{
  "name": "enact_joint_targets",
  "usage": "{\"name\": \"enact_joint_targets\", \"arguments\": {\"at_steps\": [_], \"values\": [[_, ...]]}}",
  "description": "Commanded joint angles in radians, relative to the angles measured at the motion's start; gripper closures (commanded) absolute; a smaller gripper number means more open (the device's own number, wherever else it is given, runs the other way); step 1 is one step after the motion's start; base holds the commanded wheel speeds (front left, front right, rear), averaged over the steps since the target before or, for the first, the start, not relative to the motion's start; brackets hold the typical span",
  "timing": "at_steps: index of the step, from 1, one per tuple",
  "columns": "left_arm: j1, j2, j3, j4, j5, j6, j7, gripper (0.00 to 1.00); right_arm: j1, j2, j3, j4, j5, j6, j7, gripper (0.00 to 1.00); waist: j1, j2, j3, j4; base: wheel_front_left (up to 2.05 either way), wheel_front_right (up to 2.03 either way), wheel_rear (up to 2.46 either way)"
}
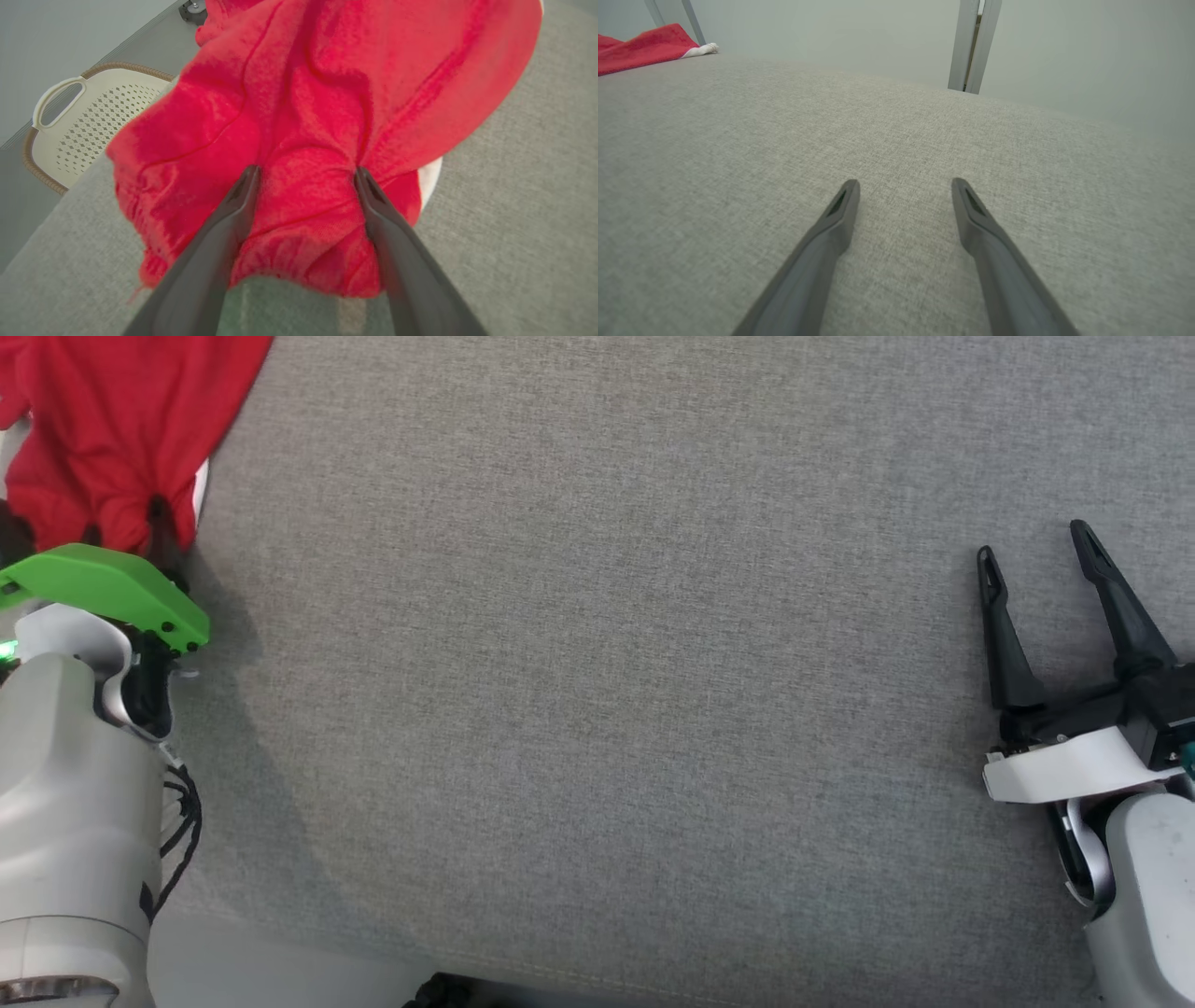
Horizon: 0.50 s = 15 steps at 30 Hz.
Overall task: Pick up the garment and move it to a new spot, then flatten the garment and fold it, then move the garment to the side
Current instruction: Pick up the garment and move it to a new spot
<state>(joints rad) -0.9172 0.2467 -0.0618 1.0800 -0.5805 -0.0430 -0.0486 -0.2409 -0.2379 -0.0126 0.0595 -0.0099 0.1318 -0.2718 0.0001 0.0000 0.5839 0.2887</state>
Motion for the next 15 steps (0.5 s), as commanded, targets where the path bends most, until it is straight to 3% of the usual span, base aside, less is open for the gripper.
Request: {"name": "enact_joint_targets", "arguments": {"at_steps": [1, 2, 9, 12, 15], "values": [[0.0, 0.01, 0.004, 0.028, -0.004, 0.006, 0.012, 0.57, 0.03, -0.002, -0.009, 0.064, 0.009, -0.002, 0.014, 0.0, -0.0001, 0.0, -0.019, -0.029, 0.0, 0.0, 0.0], [0.001, 0.022, -0.001, 0.039, 0.001, -0.004, 0.01, 1.0, 0.03, 0.004, -0.016, 0.065, 0.012, -0.002, 0.014, 0.0, -0.0001, 0.0, -0.031, -0.032, 0.0, 0.0, 0.0], [0.018, 0.069, -0.046, 0.021, 0.014, -0.075, -0.016, 1.0, 0.063, 0.063, -0.027, 0.079, 0.03, -0.002, 0.009, 0.0, -0.0001, 0.0, -0.17, -0.046, 0.0, 0.0, 0.0], [0.028, 0.056, -0.078, -0.048, -0.011, -0.087, 0.015, 1.0, 0.087, 0.09, -0.039, 0.086, 0.038, -0.002, 0.008, 0.0, -0.0001, 0.0, -0.237, -0.048, 0.0, 0.0, 0.0], [0.06, 0.044, -0.149, -0.2, -0.052, -0.089, 0.077, 1.0, 0.118, 0.118, -0.048, 0.097, 0.04, -0.002, 0.008, 0.0, -0.0001, 0.0, -0.304, -0.056, 0.0, 0.0, 0.0]]}}
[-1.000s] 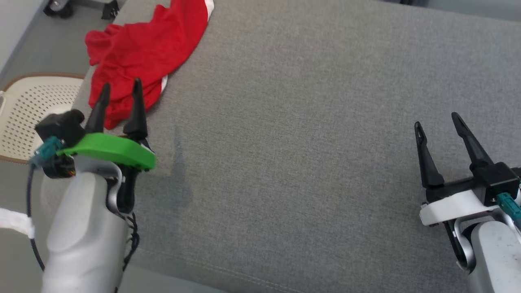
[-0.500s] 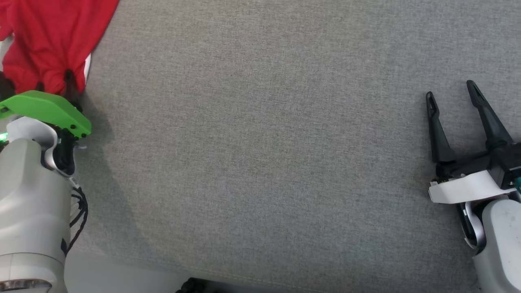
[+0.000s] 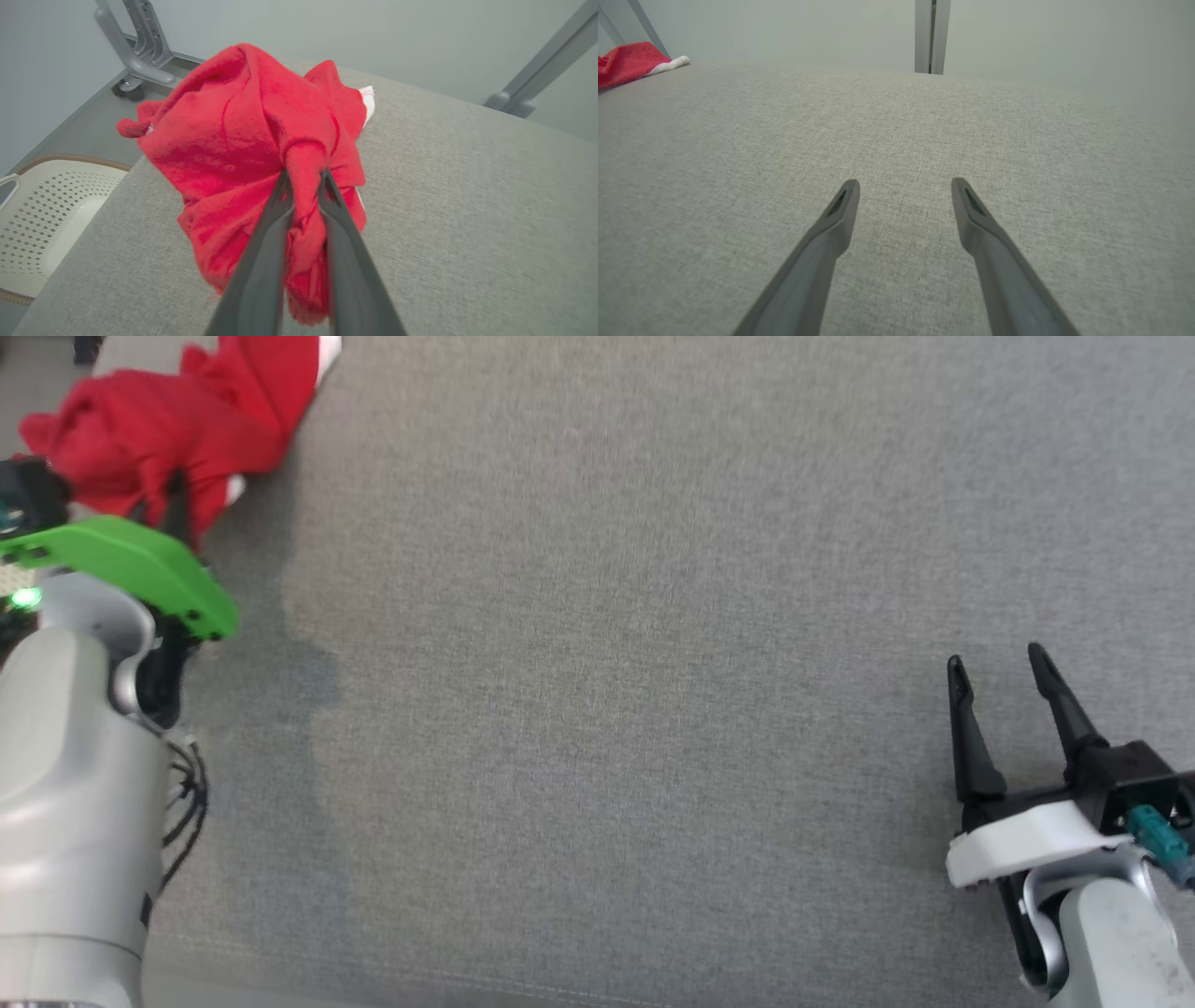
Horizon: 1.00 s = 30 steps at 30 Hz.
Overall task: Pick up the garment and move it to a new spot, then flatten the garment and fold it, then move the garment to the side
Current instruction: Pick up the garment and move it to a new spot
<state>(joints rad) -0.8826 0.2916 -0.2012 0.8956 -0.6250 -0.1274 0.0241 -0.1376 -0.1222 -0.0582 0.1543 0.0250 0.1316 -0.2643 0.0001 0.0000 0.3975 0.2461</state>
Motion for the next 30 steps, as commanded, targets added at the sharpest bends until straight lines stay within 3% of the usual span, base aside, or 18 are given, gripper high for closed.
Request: {"name": "enact_joint_targets", "arguments": {"at_steps": [1, 9, 17, 21, 25, 30], "values": [[0.042, 0.001, -0.027, -0.068, -0.03, -0.004, 0.023, 1.0, 0.024, 0.01, -0.005, 0.007, 0.007, -0.002, 0.0, 0.0, -0.0001, 0.0, -0.138, -0.017, 0.0, 0.0, 0.0], [0.272, -0.016, -0.119, -0.655, -0.281, -0.001, 0.293, 1.0, 0.076, 0.052, -0.032, 0.017, 0.017, -0.002, 0.0, 0.0, -0.0001, 0.0, -0.254, -0.077, 0.0, 0.0, 0.0], [0.469, -0.071, -0.208, -1.19, -0.483, 0.145, 0.553, 1.0, 0.07, 0.067, -0.062, 0.016, 0.029, -0.002, 0.0, 0.0, -0.0001, 0.0, -0.294, -0.19, 0.0, 0.0, 0.0], [0.508, -0.064, -0.29, -1.36, -0.494, 0.199, 0.643, 1.0, 0.075, 0.07, -0.066, 0.021, 0.036, -0.002, 0.0, 0.0, -0.0001, 0.0, -0.295, -0.254, 0.0, 0.0, 0.0], [0.496, -0.049, -0.371, -1.461, -0.475, 0.218, 0.72, 1.0, 0.078, 0.071, -0.068, 0.024, 0.051, -0.002, 0.0, 0.0, -0.0001, 0.0, -0.287, -0.314, 0.0, 0.0, 0.0], [0.478, -0.093, -0.404, -1.465, -0.511, 0.282, 0.767, 1.0, 0.059, 0.071, -0.059, 0.033, 0.078, -0.002, 0.0, 0.0, -0.0001, 0.0, -0.265, -0.387, 0.0, 0.0, 0.0]]}}
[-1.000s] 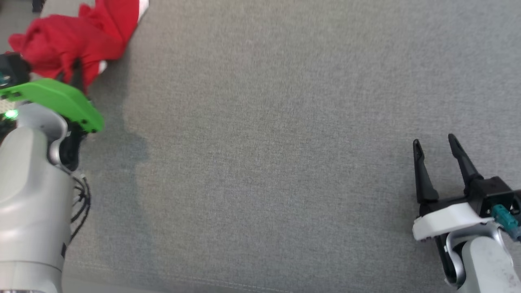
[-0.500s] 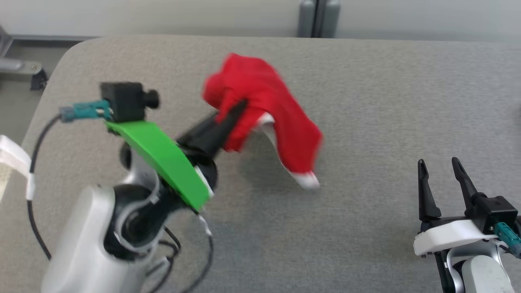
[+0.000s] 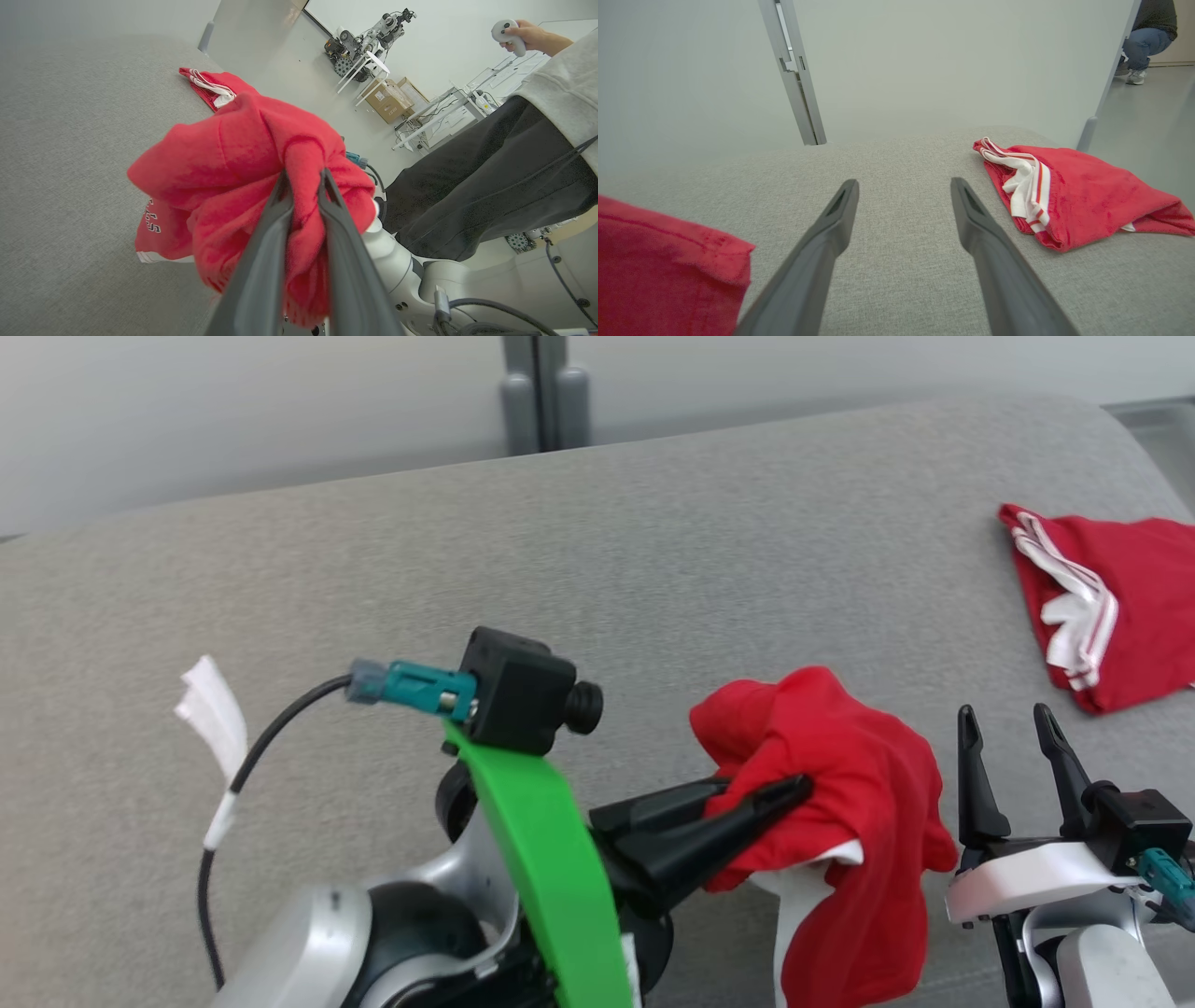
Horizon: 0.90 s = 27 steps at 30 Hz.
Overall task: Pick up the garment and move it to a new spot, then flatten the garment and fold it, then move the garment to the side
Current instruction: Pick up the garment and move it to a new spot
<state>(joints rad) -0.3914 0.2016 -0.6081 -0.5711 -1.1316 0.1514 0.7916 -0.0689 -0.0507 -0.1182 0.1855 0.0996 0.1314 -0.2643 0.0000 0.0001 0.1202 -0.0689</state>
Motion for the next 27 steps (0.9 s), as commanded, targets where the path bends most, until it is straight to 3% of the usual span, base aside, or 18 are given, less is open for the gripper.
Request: {"name": "enact_joint_targets", "arguments": {"at_steps": [1, 7, 10, 16, 26, 27], "values": [[-0.025, -0.012, 0.005, 0.022, -0.005, 0.019, 0.006, 1.0, -0.016, 0.0, 0.003, 0.003, 0.008, -0.002, 0.0, 0.0, 0.0, -0.0001, 0.019, -0.087, 0.0, 0.0, 0.0], [-0.074, -0.062, 0.039, 0.227, 0.014, 0.109, -0.013, 1.0, -0.045, 0.0, 0.028, 0.012, 0.042, -0.002, 0.0, 0.0, 0.0, -0.0001, 0.07, -0.162, 0.0, 0.0, 0.0], [-0.103, -0.076, 0.065, 0.352, 0.033, 0.13, -0.042, 1.0, -0.057, 0.0, 0.036, 0.019, 0.057, -0.002, 0.0, 0.0, 0.0, -0.0001, 0.091, -0.192, 0.0, 0.0, 0.0], [-0.189, -0.097, 0.213, 0.636, 0.039, 0.185, -0.165, 1.0, -0.073, 0.0, 0.056, 0.028, 0.083, -0.002, 0.0, 0.0, 0.0, -0.0001, 0.129, -0.241, 0.0, 0.0, 0.0], [-0.283, -0.048, 0.385, 0.99, 0.056, 0.175, -0.361, 1.0, -0.086, 0.0, 0.052, 0.04, 0.066, -0.002, 0.0, 0.0, 0.0, -0.0001, 0.151, -0.247, 0.0, 0.0, 0.0], [-0.287, -0.046, 0.386, 1.008, 0.06, 0.165, -0.374, 0.91, -0.086, 0.0, 0.054, 0.04, 0.062, -0.002, 0.0, 0.0, 0.0, -0.0001, 0.15, -0.242, 0.0, 0.0, 0.0]]}}
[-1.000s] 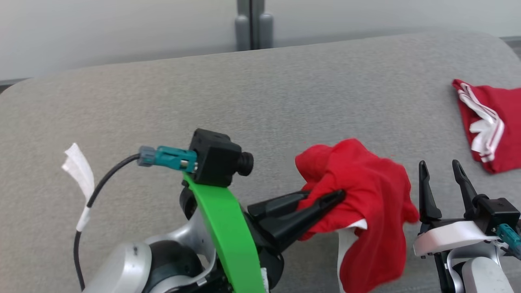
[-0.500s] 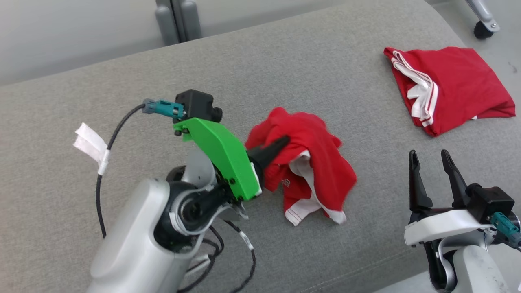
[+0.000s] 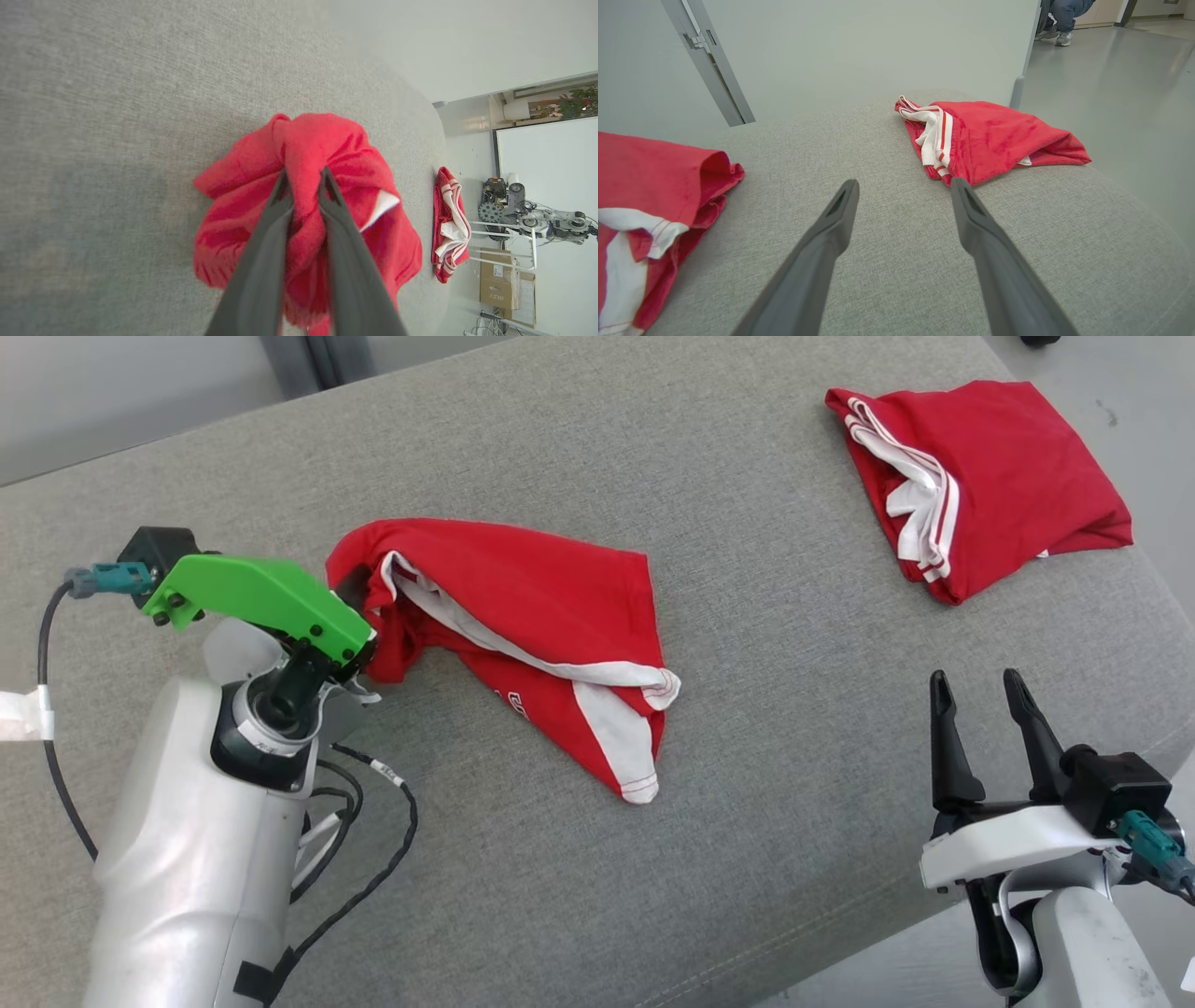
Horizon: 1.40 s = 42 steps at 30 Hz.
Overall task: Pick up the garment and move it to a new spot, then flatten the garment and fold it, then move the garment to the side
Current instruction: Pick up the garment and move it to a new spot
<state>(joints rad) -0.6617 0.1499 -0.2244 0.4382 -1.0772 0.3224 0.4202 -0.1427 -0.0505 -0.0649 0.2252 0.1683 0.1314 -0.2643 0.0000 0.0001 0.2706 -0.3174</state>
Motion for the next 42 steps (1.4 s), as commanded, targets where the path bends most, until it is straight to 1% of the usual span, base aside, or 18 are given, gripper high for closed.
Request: {"name": "enact_joint_targets", "arguments": {"at_steps": [1, 2, 4, 6, 8, 9, 10, 11, 13, 16, 21, 23, 26, 28, 30, 33, 36, 42], "values": [[-0.02, 0.009, -0.003, 0.017, 0.014, -0.025, -0.018, 0.57, -0.011, 0.0, 0.0, 0.0, -0.011, -0.002, 0.0, 0.0, 0.0, -0.0001, -0.002, 0.013, 0.0, 0.0, 0.0], [-0.022, 0.014, -0.012, 0.03, 0.026, -0.042, -0.031, 0.0, -0.01, 0.0, 0.0, 0.0, -0.015, -0.002, 0.0, 0.0, 0.0, -0.0001, -0.004, 0.018, 0.0, 0.0, 0.0], [-0.019, 0.006, -0.024, 0.05, 0.027, -0.078, -0.045, 0.0, -0.008, -0.001, -0.005, -0.001, -0.023, -0.002, 0.0, 0.0, 0.0, -0.0001, -0.013, 0.033, 0.0, 0.0, 0.0], [-0.014, 0.022, -0.054, 0.047, 0.068, -0.129, -0.079, 0.0, -0.004, 0.0, -0.008, -0.002, -0.033, -0.002, 0.0, 0.0, 0.0, -0.0001, -0.023, 0.049, 0.0, 0.0, 0.0], [0.001, 0.035, -0.077, 0.03, 0.111, -0.177, -0.146, 0.0, 0.002, -0.001, -0.011, -0.005, -0.041, -0.002, 0.0, 0.0, 0.0, -0.0001, -0.037, 0.065, 0.0, 0.0, 0.0], [0.009, 0.056, -0.103, 0.015, 0.168, -0.202, -0.204, 0.0, 0.008, -0.001, -0.016, -0.007, -0.043, -0.002, 0.0, 0.0, 0.0, -0.0001, -0.045, 0.074, 0.0, 0.0, 0.0], [0.02, 0.069, -0.124, 0.003, 0.206, -0.216, -0.247, 0.0, 0.012, -0.001, -0.021, -0.009, -0.043, -0.002, 0.0, 0.0, 0.0, -0.0001, -0.052, 0.081, 0.0, 0.0, 0.0], [0.041, 0.07, -0.146, -0.012, 0.238, -0.232, -0.296, 0.0, 0.018, -0.001, -0.03, -0.013, -0.046, -0.002, 0.0, 0.0, 0.0, -0.0001, -0.063, 0.091, 0.0, 0.0, 0.0], [0.083, 0.05, -0.162, -0.046, 0.255, -0.249, -0.357, 0.0, 0.028, -0.001, -0.044, -0.021, -0.058, -0.002, 0.0, 0.0, 0.0, -0.0001, -0.079, 0.11, 0.0, 0.0, 0.0], [0.144, 0.062, -0.189, -0.102, 0.309, -0.253, -0.434, 0.0, 0.046, -0.001, -0.064, -0.037, -0.081, -0.002, 0.0, 0.0, 0.0, -0.0001, -0.099, 0.14, 0.0, 0.0, 0.0], [0.285, 0.044, -0.237, -0.183, 0.389, -0.231, -0.591, 0.0, 0.081, -0.001, -0.106, -0.072, -0.109, -0.002, 0.0, 0.0, 0.0, -0.0001, -0.133, 0.201, 0.0, 0.0, 0.0], [0.341, 0.04, -0.248, -0.201, 0.418, -0.217, -0.637, 0.0, 0.094, 0.0, -0.112, -0.083, -0.122, -0.002, 0.0, 0.0, 0.0, -0.0001, -0.144, 0.222, 0.0, 0.0, 0.0], [0.415, 0.022, -0.245, -0.221, 0.448, -0.202, -0.672, 0.0, 0.114, -0.001, -0.121, -0.096, -0.139, -0.002, 0.0, 0.0, 0.0, -0.0001, -0.158, 0.253, 0.0, 0.0, 0.0], [0.464, 0.016, -0.234, -0.235, 0.482, -0.211, -0.684, 0.0, 0.127, -0.001, -0.13, -0.1, -0.145, -0.002, 0.0, 0.0, 0.0, -0.0001, -0.168, 0.274, 0.0, 0.0, 0.0], [0.515, 0.001, -0.184, -0.267, 0.53, -0.2, -0.687, 0.0, 0.133, -0.001, -0.132, -0.104, -0.148, -0.002, 0.0, 0.0, 0.0, -0.0001, -0.175, 0.289, 0.0, 0.0, 0.0], [0.606, -0.027, -0.113, -0.289, 0.595, -0.218, -0.685, 0.0, 0.151, -0.001, -0.134, -0.103, -0.148, -0.002, 0.0, 0.0, 0.0, -0.0001, -0.188, 0.312, 0.0, 0.0, 0.0], [0.669, -0.046, -0.042, -0.302, 0.675, -0.242, -0.685, 0.0, 0.162, -0.001, -0.13, -0.1, -0.152, -0.002, 0.0, 0.0, 0.0, -0.0001, -0.198, 0.333, 0.0, 0.0, 0.0], [0.761, -0.081, 0.077, -0.317, 0.781, -0.295, -0.685, 0.0, 0.193, -0.001, -0.121, -0.084, -0.135, -0.002, 0.0, 0.0, 0.0, -0.0001, -0.223, 0.361, 0.0, 0.0, 0.0]]}}
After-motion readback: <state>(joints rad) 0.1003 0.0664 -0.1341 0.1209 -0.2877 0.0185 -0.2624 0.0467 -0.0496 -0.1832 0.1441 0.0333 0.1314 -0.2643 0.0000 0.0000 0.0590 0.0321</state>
